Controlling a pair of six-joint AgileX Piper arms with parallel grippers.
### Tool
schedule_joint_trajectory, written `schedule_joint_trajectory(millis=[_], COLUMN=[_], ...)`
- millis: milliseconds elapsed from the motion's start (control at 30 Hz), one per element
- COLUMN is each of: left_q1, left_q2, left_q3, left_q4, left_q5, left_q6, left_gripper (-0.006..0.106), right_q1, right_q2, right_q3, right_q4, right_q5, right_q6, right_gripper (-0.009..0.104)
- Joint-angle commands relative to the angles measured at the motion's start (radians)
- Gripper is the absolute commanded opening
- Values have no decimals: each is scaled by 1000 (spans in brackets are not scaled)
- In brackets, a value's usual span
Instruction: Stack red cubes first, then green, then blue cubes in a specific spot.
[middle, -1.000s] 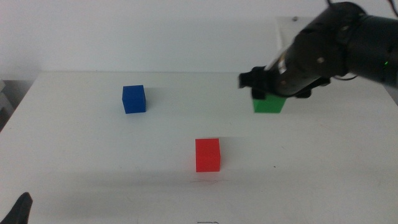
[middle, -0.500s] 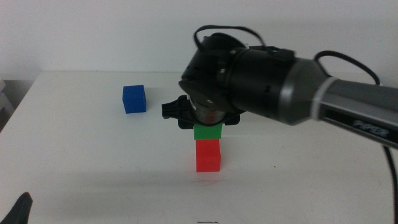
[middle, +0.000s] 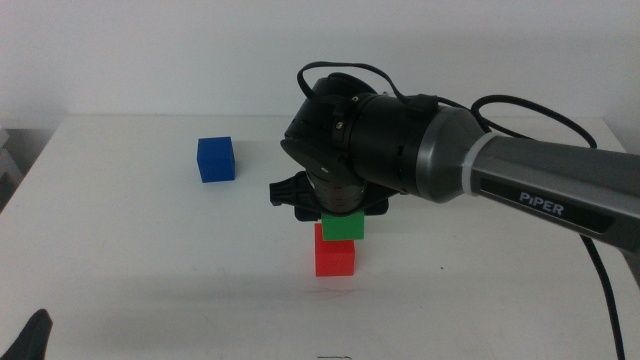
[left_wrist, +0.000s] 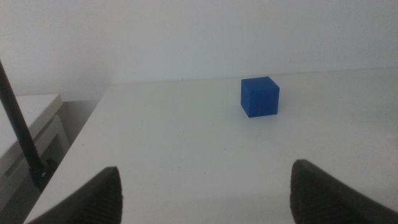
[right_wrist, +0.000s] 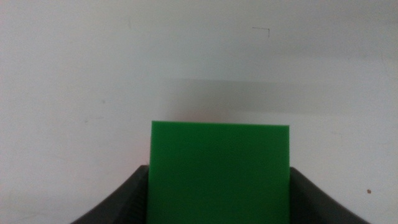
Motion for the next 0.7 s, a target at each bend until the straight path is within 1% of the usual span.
schedule_joint_trajectory(millis=[0,167,667], left_q1=[0,0,0], left_q2=[-19,-19,-19], left_q3=[-4,-4,-4], left_q4=[-4,-4,-4], left_q5=[-81,-81,-81], left_q6=[-12,-12,-12], left_gripper=[91,91,91], right_q1=[-8,-8,-8], right_q2=[-50,-39,-3], right_q3=[-32,-32,-32], right_q4=[-37,-16,-17], right_q5=[-13,-39,-52], right_q6=[-10,-21,-21], right_gripper=[-1,-1,-1])
